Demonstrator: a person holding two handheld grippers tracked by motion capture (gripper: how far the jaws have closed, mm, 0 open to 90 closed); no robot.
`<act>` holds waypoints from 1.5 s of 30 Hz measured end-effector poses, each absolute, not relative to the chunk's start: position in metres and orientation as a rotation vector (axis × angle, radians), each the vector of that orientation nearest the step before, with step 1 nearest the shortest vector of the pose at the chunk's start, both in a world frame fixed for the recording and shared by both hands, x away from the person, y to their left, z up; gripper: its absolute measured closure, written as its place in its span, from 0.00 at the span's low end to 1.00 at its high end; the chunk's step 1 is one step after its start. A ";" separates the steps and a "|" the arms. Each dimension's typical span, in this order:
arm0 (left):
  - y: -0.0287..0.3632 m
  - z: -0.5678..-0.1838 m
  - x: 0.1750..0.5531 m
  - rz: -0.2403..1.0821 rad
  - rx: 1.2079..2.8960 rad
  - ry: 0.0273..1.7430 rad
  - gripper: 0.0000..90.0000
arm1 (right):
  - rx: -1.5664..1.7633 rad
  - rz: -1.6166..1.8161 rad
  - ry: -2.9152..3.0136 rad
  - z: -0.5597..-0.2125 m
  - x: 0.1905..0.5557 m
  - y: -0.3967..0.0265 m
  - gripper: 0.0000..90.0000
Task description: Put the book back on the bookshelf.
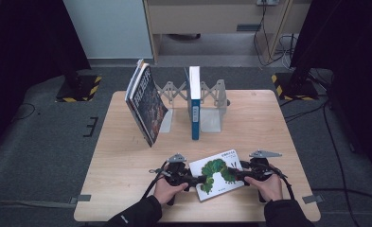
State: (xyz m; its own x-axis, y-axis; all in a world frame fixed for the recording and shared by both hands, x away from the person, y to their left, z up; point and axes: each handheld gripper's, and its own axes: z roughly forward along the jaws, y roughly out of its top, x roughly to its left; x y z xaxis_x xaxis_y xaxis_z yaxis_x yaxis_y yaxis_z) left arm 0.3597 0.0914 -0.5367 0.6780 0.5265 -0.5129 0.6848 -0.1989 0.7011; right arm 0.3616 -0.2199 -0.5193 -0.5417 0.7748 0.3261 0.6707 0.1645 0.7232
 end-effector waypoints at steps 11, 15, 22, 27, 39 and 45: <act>0.089 -0.521 0.352 -0.243 1.833 0.923 0.66 | 1.377 1.431 2.268 -0.512 0.361 -0.221 0.41; 0.091 -0.514 0.351 -0.257 1.811 0.927 0.72 | 1.374 1.456 2.238 -0.509 0.360 -0.224 0.39; 0.095 -0.505 0.350 -0.235 1.780 0.925 0.82 | 1.395 1.447 2.190 -0.506 0.360 -0.236 0.36; 0.099 -0.497 0.350 -0.193 1.774 0.935 0.82 | 1.403 1.418 2.149 -0.505 0.360 -0.243 0.34; 0.111 -0.473 0.352 -0.087 1.770 0.952 0.83 | 1.439 1.083 2.172 -0.516 0.364 -0.265 0.28; 0.119 -0.461 0.354 -0.013 1.768 0.961 0.83 | 1.463 0.987 2.172 -0.520 0.366 -0.273 0.25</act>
